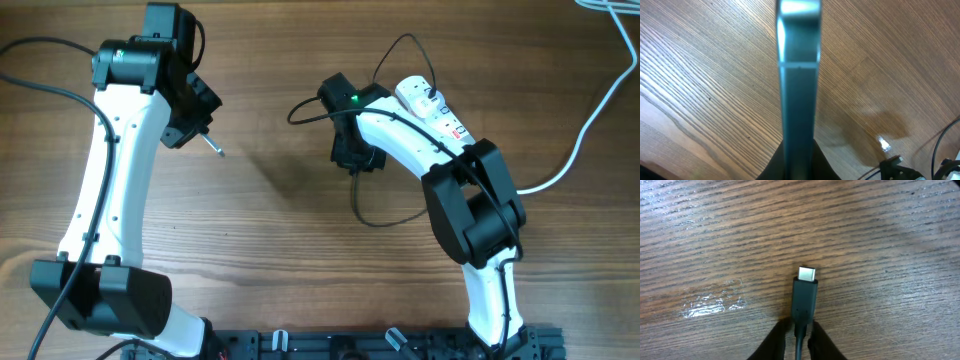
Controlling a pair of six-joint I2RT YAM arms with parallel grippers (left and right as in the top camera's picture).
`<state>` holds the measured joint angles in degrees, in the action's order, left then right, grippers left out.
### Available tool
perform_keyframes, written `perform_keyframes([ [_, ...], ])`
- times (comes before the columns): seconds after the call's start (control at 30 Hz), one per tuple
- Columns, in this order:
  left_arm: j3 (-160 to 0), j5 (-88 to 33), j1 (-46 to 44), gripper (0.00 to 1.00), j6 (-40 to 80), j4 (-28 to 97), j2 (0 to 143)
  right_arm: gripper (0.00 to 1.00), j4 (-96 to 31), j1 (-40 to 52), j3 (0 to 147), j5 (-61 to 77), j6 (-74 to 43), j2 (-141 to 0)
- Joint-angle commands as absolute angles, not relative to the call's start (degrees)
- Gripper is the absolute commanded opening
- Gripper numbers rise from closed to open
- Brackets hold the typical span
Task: Plug charger to phone and switch on socket
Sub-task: 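Grasp the USB-C plug end with the right gripper, then bring the plug toward the phone's bottom port held by the left gripper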
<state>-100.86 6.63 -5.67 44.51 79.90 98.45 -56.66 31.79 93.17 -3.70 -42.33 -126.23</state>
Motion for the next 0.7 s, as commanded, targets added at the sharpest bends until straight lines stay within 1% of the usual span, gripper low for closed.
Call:
perform_keyframes([
  [0.0,-101.5,8.0,-5.9,0.04,45.5,79.6,98.4,0.18,-56.2,31.8,92.5,-4.5,-41.9,-128.0],
  [0.13,-101.5,8.0,-5.9,0.04,45.5,79.6,98.4,0.17,-55.9,31.8,92.5,-4.5,-42.0,-128.0],
  [0.43,-101.5,8.0,-5.9,0.04,45.5,79.3,98.4,0.10,-55.5,31.2,92.6,-4.5,-41.4,-128.0],
  [0.53,-101.5,8.0,-5.9,0.04,45.5,79.2,98.4,0.05,-55.8,31.2,92.9,-3.9,-41.3,-127.9],
  [0.67,-101.5,6.3,-5.9,0.04,44.6,77.7,98.4,0.05,-55.9,31.2,93.1,-0.9,-40.4,-125.1],
])
